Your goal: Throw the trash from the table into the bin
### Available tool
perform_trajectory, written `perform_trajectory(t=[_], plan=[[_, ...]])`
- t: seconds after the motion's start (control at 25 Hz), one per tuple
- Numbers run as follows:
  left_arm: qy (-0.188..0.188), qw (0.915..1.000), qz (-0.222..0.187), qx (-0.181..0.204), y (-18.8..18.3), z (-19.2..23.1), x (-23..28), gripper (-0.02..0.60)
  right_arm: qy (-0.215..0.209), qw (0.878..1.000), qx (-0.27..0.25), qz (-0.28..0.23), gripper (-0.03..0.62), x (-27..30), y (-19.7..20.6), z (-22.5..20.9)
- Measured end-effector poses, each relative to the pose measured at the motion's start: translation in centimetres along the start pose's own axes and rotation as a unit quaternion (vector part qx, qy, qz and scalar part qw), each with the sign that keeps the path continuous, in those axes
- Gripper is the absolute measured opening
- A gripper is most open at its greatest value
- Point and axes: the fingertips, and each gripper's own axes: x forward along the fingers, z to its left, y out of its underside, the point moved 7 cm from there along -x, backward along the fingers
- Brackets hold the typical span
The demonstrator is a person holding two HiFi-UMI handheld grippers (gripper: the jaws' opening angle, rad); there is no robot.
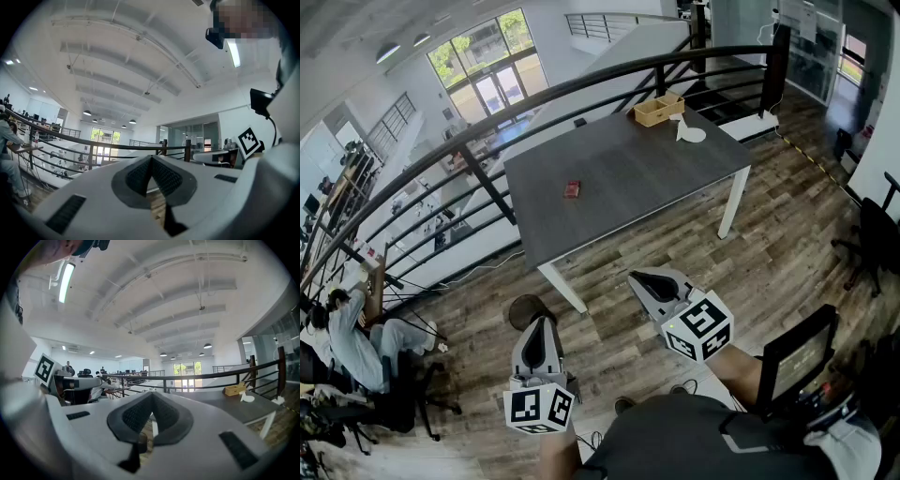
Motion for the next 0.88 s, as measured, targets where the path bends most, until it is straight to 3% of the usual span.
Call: perform_trajectory(t=[0.52, 0.88], plan=[[0.002, 1.0000, 0.001, -0.009, 0.5, 0.8, -0.4, 0.009, -0.007, 1.000, 0.003, -0.009, 0.012, 0.8, 0.0, 1.1], [0.018, 0.9995, 0.002, -0.024, 0.6, 4.3, -0.9, 0.009, 0.002, 1.000, 0.003, 0.003, 0.012, 3.4, 0.3, 3.5]])
